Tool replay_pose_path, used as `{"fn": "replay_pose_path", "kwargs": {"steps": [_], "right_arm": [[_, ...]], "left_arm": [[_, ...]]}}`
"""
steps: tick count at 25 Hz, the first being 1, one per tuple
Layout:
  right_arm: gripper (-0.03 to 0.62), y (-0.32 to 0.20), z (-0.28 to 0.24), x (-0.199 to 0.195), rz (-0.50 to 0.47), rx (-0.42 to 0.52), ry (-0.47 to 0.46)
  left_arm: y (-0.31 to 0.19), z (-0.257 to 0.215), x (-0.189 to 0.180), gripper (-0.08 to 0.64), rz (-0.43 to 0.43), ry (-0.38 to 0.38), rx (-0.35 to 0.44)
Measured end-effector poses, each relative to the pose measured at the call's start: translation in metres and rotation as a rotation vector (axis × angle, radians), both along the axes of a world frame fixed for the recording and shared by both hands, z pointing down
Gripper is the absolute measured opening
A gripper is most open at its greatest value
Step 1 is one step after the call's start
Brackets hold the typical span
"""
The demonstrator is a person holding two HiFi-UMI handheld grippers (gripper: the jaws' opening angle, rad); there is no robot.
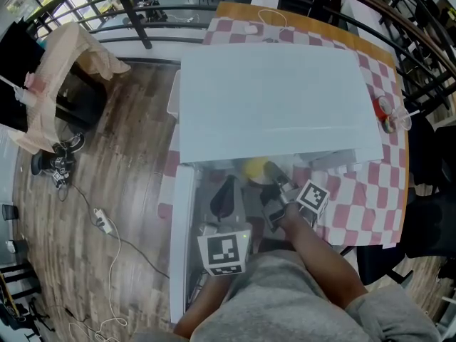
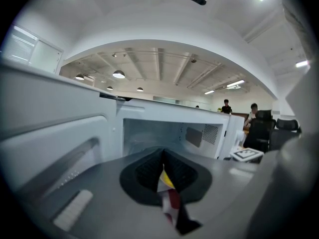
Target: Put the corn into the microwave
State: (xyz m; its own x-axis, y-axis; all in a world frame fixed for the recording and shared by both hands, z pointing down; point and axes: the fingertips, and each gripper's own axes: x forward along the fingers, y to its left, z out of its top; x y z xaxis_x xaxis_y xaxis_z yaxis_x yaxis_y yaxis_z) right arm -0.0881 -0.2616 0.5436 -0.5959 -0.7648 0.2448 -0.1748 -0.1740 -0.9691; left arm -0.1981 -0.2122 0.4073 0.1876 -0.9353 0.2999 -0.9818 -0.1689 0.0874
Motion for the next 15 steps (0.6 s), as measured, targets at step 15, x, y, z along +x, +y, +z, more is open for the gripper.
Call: {"fn": "replay_pose_path", "kwargs": {"steps": [15], "right_arm": [[0.054,-0.003,-0.014,-0.017,-0.154,0.083,0.07]], "left_arm": [[0.005,-0.001,0.006,0.011,0.009,-0.017,-0.002]]}}
